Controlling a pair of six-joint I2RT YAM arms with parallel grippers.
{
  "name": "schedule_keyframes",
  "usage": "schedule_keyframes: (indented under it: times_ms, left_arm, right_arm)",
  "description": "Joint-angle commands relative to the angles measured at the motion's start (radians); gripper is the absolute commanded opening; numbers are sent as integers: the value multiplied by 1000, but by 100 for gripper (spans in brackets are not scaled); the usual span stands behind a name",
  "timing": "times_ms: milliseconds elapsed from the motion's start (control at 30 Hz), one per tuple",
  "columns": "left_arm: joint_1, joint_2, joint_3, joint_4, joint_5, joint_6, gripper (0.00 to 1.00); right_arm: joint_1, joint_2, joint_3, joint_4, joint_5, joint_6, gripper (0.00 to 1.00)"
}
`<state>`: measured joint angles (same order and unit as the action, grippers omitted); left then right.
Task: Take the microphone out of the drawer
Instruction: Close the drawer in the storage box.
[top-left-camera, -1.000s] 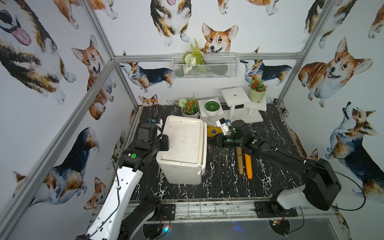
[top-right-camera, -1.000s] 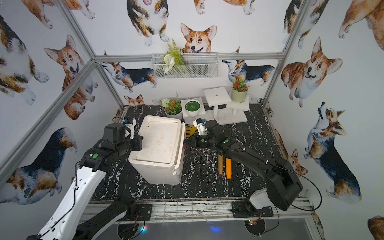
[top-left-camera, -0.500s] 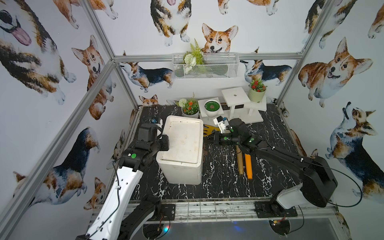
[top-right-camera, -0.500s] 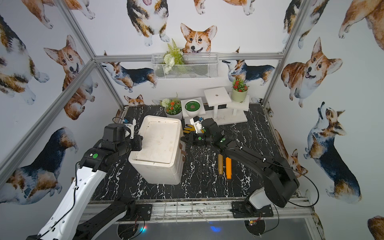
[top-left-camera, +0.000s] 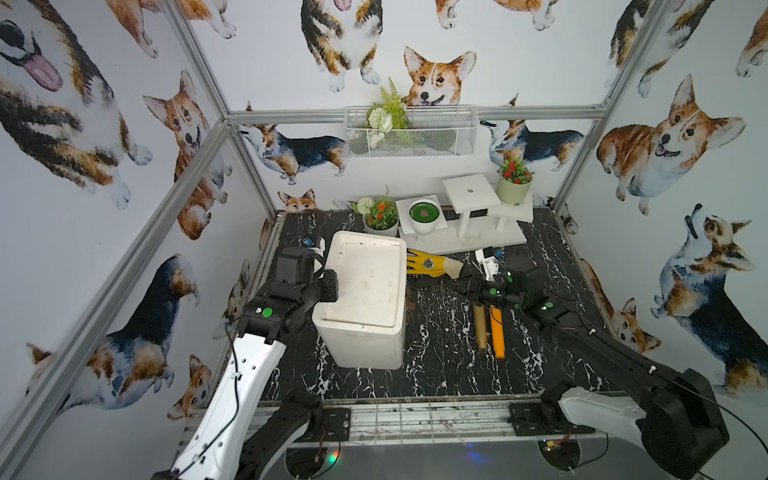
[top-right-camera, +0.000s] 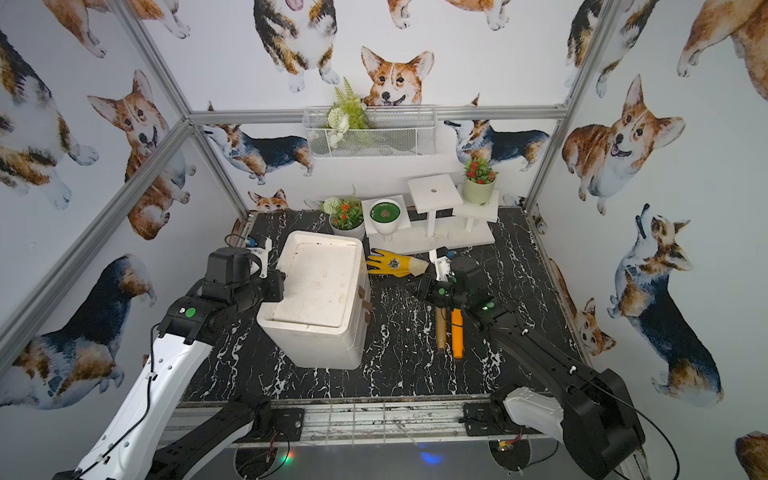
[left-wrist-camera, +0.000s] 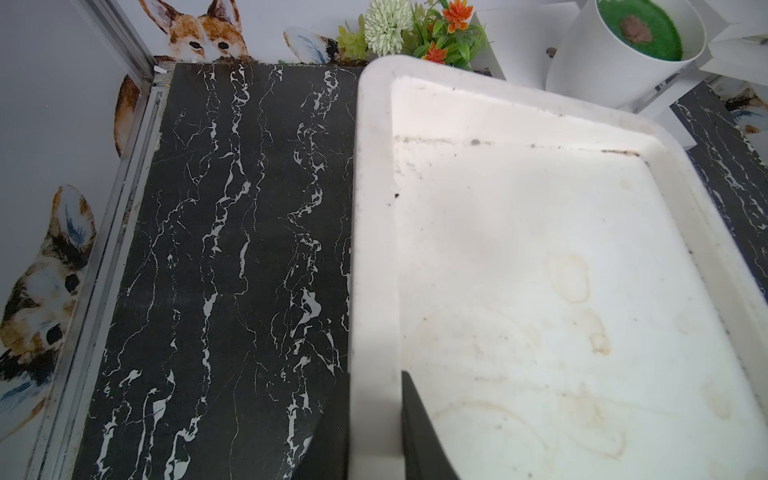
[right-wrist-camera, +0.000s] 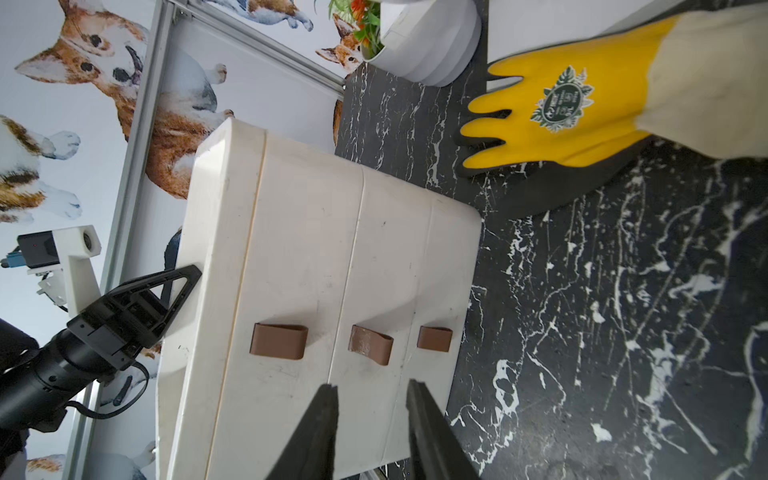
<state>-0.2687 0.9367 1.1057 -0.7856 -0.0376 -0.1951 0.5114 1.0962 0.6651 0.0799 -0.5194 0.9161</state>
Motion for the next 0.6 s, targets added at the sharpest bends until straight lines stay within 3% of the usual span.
schedule_keyframes:
  times_ms: [0,300,567]
  left_arm:
    - [-3,-1,-9,31,84,-83,0]
    - [-3,-3,-12,32,84,-94,0]
    - [-3,-6,-10,30,83,-102,0]
  right_arm:
    - [-14,-43,-68,34,13,30,43]
    - [1,46,-169,254,-44,134,52]
    - [143,271,-68,364,-32,135,52]
